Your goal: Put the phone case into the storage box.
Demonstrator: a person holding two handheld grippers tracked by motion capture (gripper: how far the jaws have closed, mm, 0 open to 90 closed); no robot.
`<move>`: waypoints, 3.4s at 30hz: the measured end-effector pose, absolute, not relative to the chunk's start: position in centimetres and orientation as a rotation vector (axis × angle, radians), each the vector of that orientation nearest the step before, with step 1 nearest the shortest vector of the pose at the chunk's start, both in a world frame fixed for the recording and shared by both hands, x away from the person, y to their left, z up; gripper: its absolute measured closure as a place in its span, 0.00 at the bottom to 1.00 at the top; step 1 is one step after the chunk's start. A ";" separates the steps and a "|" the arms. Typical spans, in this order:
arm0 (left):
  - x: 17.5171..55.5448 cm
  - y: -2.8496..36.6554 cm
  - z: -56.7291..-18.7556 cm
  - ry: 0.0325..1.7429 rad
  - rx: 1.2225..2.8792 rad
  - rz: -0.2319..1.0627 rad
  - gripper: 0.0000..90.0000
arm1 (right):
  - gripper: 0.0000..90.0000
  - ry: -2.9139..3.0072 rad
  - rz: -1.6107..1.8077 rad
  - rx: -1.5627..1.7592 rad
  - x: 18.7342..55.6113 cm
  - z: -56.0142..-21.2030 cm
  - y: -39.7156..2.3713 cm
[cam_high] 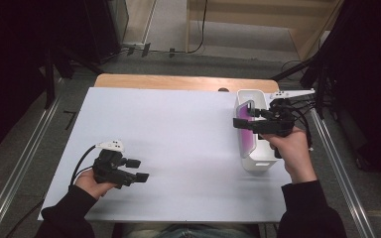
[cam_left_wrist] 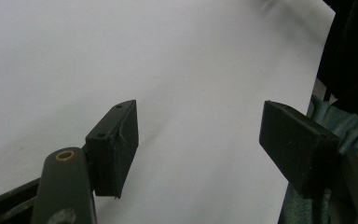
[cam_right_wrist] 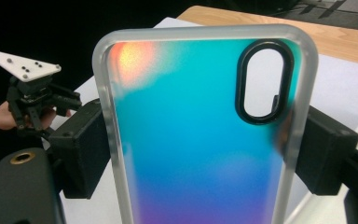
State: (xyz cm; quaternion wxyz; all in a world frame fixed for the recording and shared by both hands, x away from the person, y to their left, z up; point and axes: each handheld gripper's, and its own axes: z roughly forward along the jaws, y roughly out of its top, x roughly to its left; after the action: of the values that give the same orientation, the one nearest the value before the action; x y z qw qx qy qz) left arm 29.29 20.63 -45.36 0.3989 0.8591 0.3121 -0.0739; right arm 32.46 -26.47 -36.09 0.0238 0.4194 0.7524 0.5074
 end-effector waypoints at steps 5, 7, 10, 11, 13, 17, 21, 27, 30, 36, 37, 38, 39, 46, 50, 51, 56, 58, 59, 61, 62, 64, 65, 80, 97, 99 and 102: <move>29.3 20.6 -45.4 0.785 2.168 -0.190 0.31 | 0.17 2.296 1.575 1.320 32.5 -36.0 -27.0; 29.3 20.7 -45.4 0.788 2.167 -0.191 0.31 | 0.17 2.283 1.572 1.332 32.5 -36.0 -27.2; 29.3 20.7 -45.4 0.790 2.165 -0.192 0.31 | 0.17 2.269 1.565 1.346 32.5 -36.0 -27.4; 29.3 20.7 -45.4 0.791 2.165 -0.192 0.31 | 0.17 2.265 1.565 1.347 32.5 -36.0 -27.5; 29.4 20.7 -45.4 0.791 2.166 -0.193 0.31 | 0.17 2.252 1.550 1.355 32.5 -36.0 -27.5; 29.4 20.7 -45.4 0.794 2.164 -0.190 0.31 | 0.17 2.231 1.539 1.365 32.7 -35.8 -27.7; 29.4 20.7 -45.4 0.802 2.160 -0.194 0.31 | 0.17 2.215 1.527 1.383 32.9 -35.8 -27.9; 29.4 20.7 -45.4 0.809 2.157 -0.192 0.31 | 0.17 2.188 1.517 1.401 33.2 -35.7 -28.2; 29.4 20.7 -45.4 0.808 2.160 -0.188 0.31 | 0.17 2.171 1.508 1.411 33.6 -35.7 -28.3; 29.4 20.7 -45.4 0.811 2.157 -0.176 0.31 | 0.17 2.141 1.490 1.433 34.3 -35.7 -28.5; 29.4 20.8 -45.4 0.811 2.159 -0.178 0.31 | 0.17 2.135 1.491 1.435 34.4 -35.7 -28.5; 29.5 20.8 -45.4 0.809 2.158 -0.180 0.31 | 0.17 2.130 1.489 1.437 34.5 -35.7 -28.5; 29.5 20.8 -45.4 0.812 2.161 -0.175 0.31 | 0.17 2.127 1.484 1.438 34.6 -35.7 -28.6; 29.4 20.7 -45.5 0.808 2.171 -0.179 0.31 | 0.17 2.080 1.446 1.474 35.4 -35.9 -29.0; 29.5 20.6 -45.6 0.810 2.166 -0.183 0.31 | 0.17 2.048 1.434 1.506 35.9 -36.1 -29.4; 29.5 20.6 -45.6 0.811 2.168 -0.181 0.31 | 0.17 2.042 1.433 1.511 36.1 -36.2 -29.5; 29.6 20.7 -45.6 0.813 2.175 -0.185 0.31 | 0.17 2.026 1.422 1.527 36.9 -36.6 -29.7; 29.5 20.6 -45.6 0.821 2.170 -0.185 0.31 | 0.17 2.022 1.401 1.531 37.4 -36.5 -29.9; 29.5 20.6 -45.7 0.819 2.171 -0.187 0.31 | 0.17 2.014 1.399 1.531 37.6 -36.5 -29.9; 29.5 20.6 -45.7 0.820 2.169 -0.187 0.31 | 0.17 1.998 1.411 1.550 38.0 -36.6 -30.1; 29.6 20.6 -45.7 0.816 2.176 -0.181 0.31 | 0.17 1.994 1.407 1.559 38.2 -36.6 -30.2; 29.7 20.7 -45.8 0.817 2.174 -0.181 0.31 | 0.17 1.994 1.395 1.564 38.6 -36.8 -30.3; 29.7 20.6 -45.8 0.817 2.174 -0.180 0.31 | 0.17 1.995 1.388 1.573 38.8 -36.8 -30.3; 29.7 20.6 -45.8 0.814 2.184 -0.198 0.31 | 0.17 1.968 1.336 1.610 41.2 -36.6 -30.7; 29.8 20.7 -45.7 0.818 2.184 -0.210 0.31 | 0.17 1.928 1.262 1.646 43.9 -36.1 -30.2; 29.7 20.7 -45.8 0.817 2.172 -0.213 0.31 | 0.17 1.913 1.258 1.651 44.3 -36.1 -30.1; 29.7 20.7 -45.8 0.815 2.172 -0.213 0.31 | 0.17 1.889 1.254 1.666 44.7 -36.2 -30.0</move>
State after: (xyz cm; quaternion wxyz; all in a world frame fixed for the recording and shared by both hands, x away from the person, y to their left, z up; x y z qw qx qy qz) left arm 29.75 20.70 -45.82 0.3950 0.8566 0.3213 -0.0840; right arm 44.67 -30.04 -36.19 0.1635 0.5841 0.6623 0.4398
